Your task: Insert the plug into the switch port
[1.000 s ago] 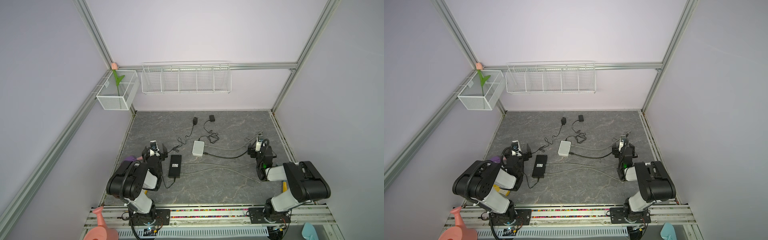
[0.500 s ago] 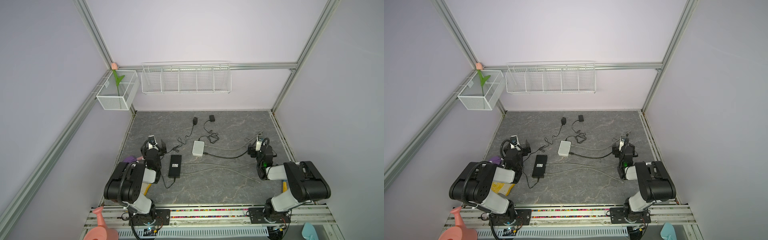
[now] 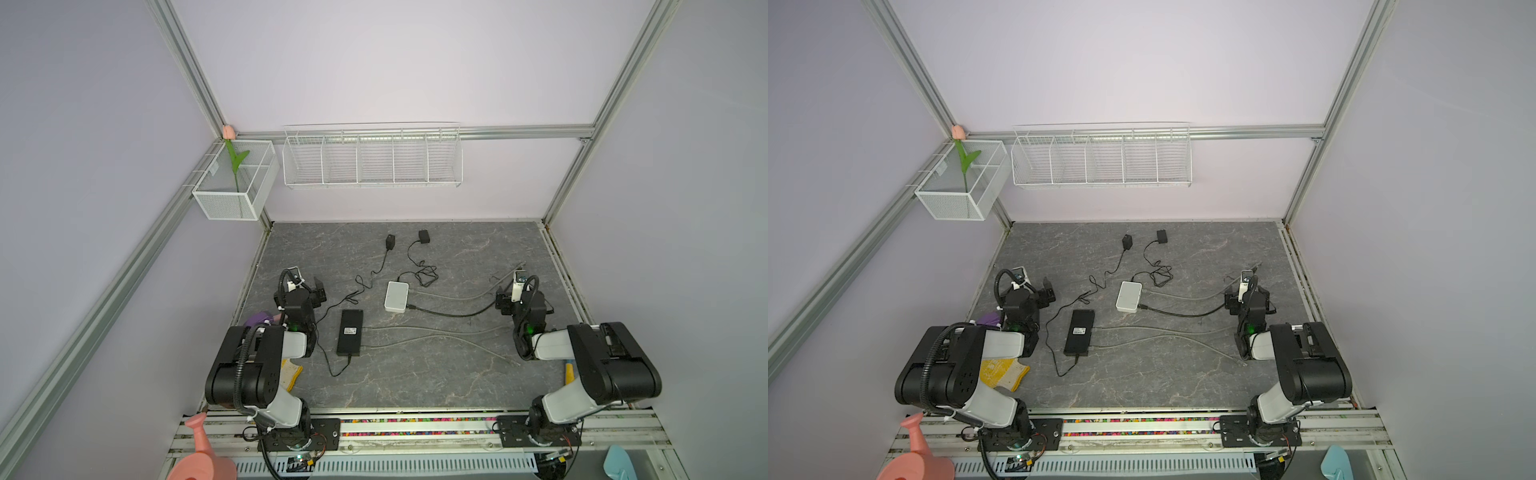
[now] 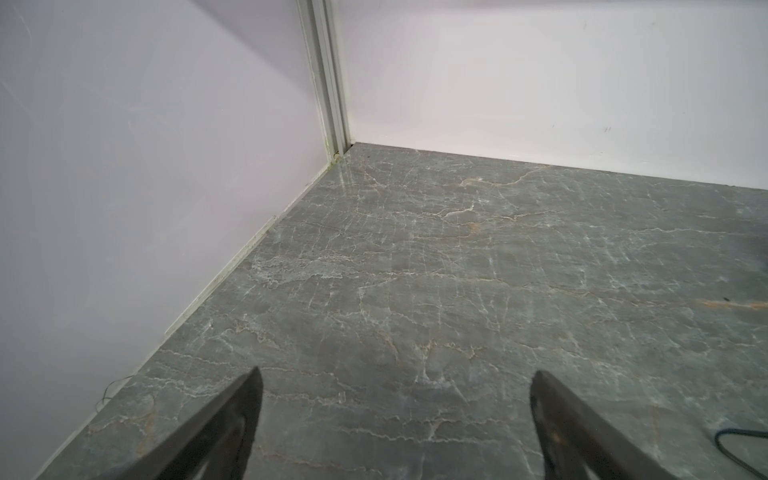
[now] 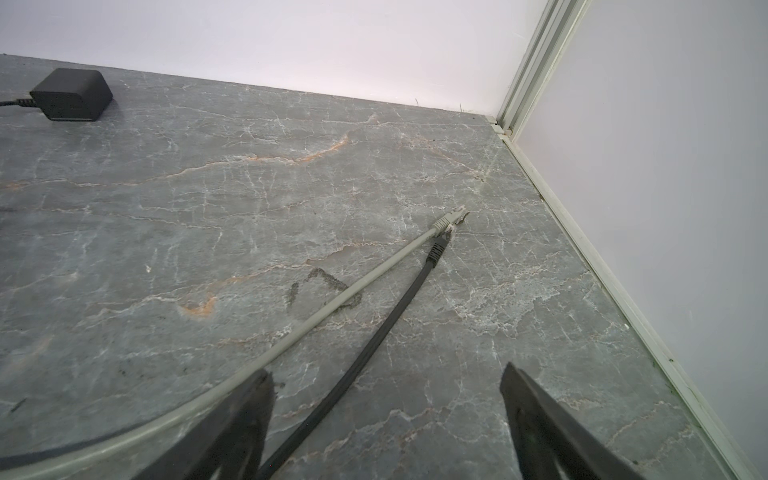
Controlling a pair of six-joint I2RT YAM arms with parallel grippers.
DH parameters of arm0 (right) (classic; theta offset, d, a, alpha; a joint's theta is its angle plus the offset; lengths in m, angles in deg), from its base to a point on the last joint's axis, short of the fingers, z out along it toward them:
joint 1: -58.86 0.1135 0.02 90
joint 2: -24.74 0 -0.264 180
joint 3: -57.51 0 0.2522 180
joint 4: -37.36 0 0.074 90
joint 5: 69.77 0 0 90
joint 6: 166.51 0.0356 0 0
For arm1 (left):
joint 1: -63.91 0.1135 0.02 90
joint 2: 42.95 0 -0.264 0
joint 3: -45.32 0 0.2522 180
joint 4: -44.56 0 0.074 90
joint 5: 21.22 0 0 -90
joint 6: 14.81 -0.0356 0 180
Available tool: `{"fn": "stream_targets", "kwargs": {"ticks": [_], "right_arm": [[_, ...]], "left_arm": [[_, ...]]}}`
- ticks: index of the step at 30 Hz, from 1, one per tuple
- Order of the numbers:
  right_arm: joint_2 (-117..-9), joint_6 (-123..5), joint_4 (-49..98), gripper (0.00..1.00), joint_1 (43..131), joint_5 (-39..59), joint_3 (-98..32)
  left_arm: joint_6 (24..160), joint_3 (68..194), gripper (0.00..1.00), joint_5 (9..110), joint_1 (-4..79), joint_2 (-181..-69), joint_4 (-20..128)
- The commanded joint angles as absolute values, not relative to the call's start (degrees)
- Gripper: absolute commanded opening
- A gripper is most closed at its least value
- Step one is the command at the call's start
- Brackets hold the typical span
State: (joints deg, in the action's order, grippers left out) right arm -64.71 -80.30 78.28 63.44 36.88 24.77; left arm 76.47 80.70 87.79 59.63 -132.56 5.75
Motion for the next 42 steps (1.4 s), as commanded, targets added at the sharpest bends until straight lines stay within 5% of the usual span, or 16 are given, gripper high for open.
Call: {"fn": "stream_targets", "kwargs": {"ticks": [1, 42], "right_arm": [[-63.4, -78.2, 79.2, 0.89, 63.6, 41.8, 24.2], [-63.2, -78.5, 75.0, 0.89, 60.8, 31.5, 22.4]], "left_arm": [[77.7, 81.7, 0.99, 86.8, 59.9, -131.8, 7.0], [78.9, 80.5, 0.99, 90.8, 59.9, -131.8, 4.4]]}}
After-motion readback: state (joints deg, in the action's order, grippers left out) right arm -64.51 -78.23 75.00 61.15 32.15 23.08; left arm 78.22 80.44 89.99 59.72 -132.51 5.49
